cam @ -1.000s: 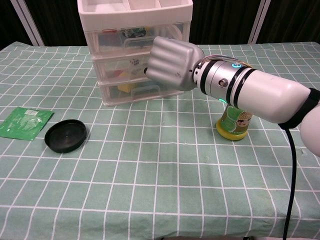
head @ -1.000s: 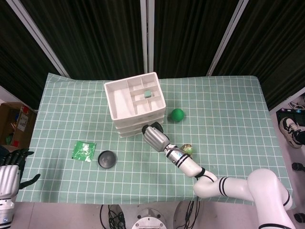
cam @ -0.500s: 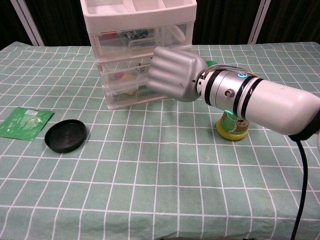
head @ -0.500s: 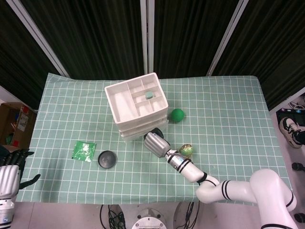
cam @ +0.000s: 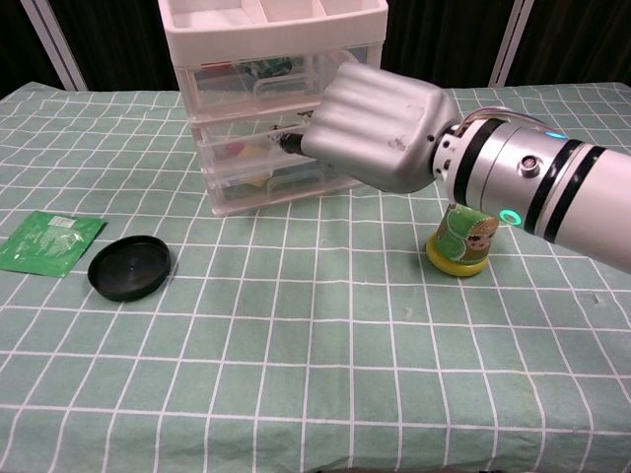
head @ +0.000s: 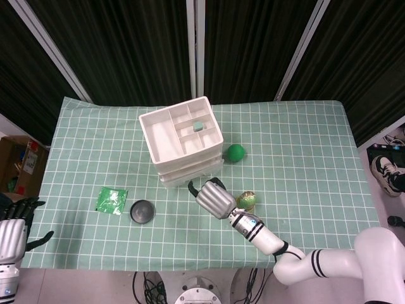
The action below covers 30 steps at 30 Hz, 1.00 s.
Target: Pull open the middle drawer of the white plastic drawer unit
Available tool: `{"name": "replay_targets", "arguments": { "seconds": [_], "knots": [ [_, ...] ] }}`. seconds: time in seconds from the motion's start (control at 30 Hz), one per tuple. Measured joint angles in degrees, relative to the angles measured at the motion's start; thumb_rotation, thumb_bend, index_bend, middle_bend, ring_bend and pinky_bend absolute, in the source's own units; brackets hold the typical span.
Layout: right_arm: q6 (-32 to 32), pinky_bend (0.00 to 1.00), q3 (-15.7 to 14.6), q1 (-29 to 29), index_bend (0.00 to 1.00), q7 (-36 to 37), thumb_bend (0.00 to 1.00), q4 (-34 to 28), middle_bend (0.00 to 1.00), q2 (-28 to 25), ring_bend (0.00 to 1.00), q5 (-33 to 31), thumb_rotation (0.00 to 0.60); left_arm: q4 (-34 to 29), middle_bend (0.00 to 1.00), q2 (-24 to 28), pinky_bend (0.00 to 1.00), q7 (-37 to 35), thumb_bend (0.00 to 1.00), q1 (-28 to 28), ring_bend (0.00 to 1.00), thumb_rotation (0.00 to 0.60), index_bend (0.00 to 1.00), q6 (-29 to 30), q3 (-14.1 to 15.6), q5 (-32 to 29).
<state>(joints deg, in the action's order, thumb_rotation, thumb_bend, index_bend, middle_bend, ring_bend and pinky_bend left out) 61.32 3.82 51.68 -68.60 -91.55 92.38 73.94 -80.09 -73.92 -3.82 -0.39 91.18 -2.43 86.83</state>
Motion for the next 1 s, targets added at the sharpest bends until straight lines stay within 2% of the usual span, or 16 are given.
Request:
{"name": "replay_targets", "arguments": {
  "seconds": [0.17, 0.27, 0.37, 0.73, 1.0],
  "knots": [
    [0.86, 1.0, 3.02, -1.87, 0.21, 8.41, 0.48, -3.79, 0.92, -2.33, 0.99, -4.08, 0.6, -0.71, 0.22, 0.16, 0.2, 0.72, 0.09, -0.39, 0.17, 0.6, 0.28, -0.29, -0.18, 0.12],
    [0.23, 1.0, 4.56, -1.98, 0.2, 11.39, 0.48, -3.97, 0.92, -2.84, 0.99, -6.38, 0.6, -1.31, 0.22, 0.45, 0.2, 1.33, 0.09, -0.58, 0.17, 0.6, 0.28, -0.49, -0.22, 0.19],
    [-1.29, 1.0, 6.0, -1.49, 0.2, 13.46, 0.48, -3.03, 0.92, -2.94, 0.99, -8.51, 0.6, -1.95, 0.22, 0.78, 0.2, 1.81, 0.09, -0.68, 0.18, 0.6, 0.28, -0.68, -0.24, 0.13],
    [-6.55, 1.0, 8.08, 1.06, 0.21, 18.08, 0.48, -0.19, 0.92, -2.7, 0.99, -16.22, 0.6, -3.29, 0.22, 1.39, 0.2, 2.92, 0.09, -0.68, 0.18, 0.6, 0.28, -1.15, -0.15, -0.34],
    [-9.02, 1.0, 8.74, 2.31, 0.38, 21.97, 0.48, 0.5, 0.92, -3.96, 0.99, -21.69, 0.6, -3.23, 0.22, 1.39, 0.2, 2.77, 0.09, -0.72, 0.17, 0.6, 0.28, -1.32, -0.19, -0.52]
  ]
}}
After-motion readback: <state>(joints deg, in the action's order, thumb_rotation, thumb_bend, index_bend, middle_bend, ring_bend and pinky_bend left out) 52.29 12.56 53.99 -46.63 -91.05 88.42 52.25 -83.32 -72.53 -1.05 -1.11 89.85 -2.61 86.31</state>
